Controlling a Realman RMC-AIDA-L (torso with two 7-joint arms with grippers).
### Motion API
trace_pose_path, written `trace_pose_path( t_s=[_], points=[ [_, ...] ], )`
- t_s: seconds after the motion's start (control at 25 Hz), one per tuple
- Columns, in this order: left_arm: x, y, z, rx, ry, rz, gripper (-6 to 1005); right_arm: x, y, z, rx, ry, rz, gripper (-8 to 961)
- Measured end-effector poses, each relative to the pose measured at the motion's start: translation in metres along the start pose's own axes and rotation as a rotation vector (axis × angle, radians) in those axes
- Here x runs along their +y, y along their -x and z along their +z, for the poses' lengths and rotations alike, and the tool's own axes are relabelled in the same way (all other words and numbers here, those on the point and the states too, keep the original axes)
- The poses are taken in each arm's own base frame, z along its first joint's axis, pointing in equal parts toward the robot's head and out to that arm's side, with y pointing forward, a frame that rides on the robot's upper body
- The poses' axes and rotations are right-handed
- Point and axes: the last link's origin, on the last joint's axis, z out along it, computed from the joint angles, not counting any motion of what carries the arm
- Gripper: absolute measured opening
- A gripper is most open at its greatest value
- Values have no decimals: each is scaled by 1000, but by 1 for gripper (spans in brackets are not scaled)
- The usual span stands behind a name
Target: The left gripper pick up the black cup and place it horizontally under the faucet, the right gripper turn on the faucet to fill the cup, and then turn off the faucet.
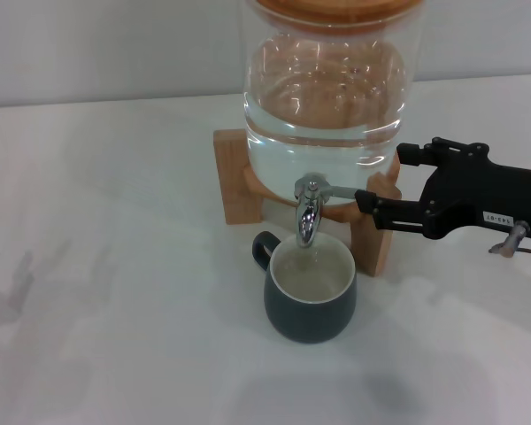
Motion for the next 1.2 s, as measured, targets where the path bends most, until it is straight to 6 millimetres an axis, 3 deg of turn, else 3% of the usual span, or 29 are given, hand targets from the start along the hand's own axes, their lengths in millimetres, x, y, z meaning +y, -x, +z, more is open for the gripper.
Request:
trace_pose_path(
  t_s=[0.24, 0.48, 0.64, 0.92, 1.2],
  points=[
    [0, 0, 0, 1, -1, 1, 504, 6, 1, -4, -12, 49, -16, 818],
    [0, 0, 0, 1, -1, 1, 505, 0, 4, -33, -92, 123, 17, 818],
    [0, 0, 0, 2, -2, 5, 505, -12, -7, -58, -167, 161, 49, 817],
    [-3, -4, -2, 31, -24, 25, 505, -40, -61, -96, -353, 102, 101, 816],
    [-10, -9, -13, 107, -98, 45, 505, -57, -136, -137, -529, -183, 163, 816]
  ],
)
